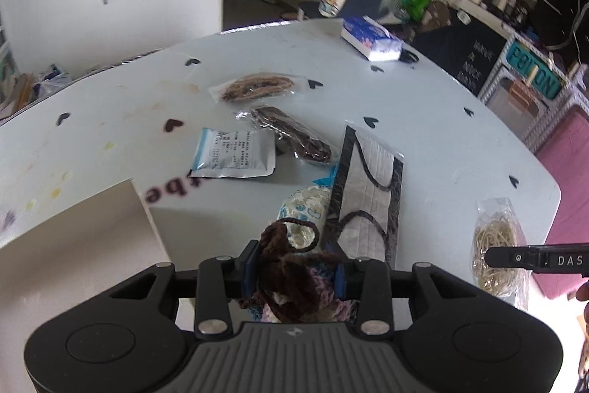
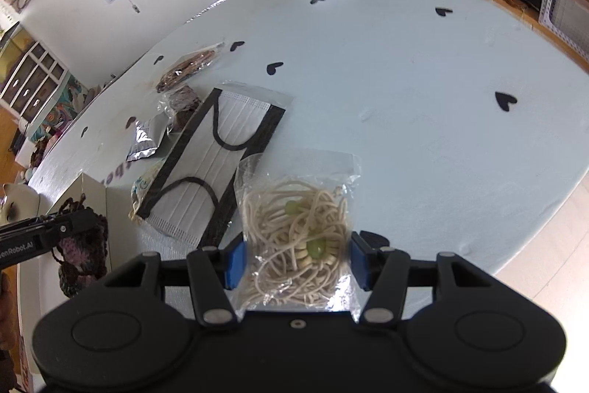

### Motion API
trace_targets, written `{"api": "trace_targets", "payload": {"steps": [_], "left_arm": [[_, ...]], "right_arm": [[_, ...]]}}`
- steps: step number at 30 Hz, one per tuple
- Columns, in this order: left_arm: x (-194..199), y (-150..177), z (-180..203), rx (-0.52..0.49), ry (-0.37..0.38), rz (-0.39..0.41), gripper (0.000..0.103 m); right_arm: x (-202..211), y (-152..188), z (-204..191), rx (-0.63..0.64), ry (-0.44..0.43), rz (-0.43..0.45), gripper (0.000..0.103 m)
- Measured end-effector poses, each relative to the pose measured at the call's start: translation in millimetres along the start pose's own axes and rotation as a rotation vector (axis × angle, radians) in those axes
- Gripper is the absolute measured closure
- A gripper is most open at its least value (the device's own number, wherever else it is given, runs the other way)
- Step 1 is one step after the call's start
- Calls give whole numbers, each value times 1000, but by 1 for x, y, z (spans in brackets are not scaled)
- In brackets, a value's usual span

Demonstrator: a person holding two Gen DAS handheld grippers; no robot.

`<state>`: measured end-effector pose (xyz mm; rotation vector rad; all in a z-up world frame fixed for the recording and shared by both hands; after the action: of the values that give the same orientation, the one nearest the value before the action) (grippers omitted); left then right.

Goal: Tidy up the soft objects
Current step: 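Carry the scrunchie and cord bag with both tools over the white tray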

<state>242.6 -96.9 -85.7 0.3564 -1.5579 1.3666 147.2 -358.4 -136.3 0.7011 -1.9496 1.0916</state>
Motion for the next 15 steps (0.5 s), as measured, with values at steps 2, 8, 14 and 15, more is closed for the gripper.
{"api": "trace_targets", "payload": {"steps": [2, 8, 14, 15], "left_arm": [[10, 5, -3, 32, -20, 18, 64], [42, 27, -28, 153, -114, 67, 63], [76, 48, -76, 288, -209, 106, 63], [80, 52, -85, 307, -225, 108, 63]], "right_arm": [[6, 2, 1, 20, -3, 12, 46], [14, 8, -5, 94, -43, 20, 46], [12, 10, -34, 173, -101, -9, 46], [11, 11, -42, 190, -112, -12, 46]]}}
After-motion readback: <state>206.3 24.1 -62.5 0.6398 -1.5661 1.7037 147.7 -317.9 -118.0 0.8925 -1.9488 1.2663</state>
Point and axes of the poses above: each gripper's, at about its wrist camera, not at the fingertips, and x roughly against the way its jaws point, z to its right, y to its underside, the point moved 3 cm from there along -x, roughly the way its jaws point, and after that the axes turned 3 degrees about x, right-handed, at the moved point
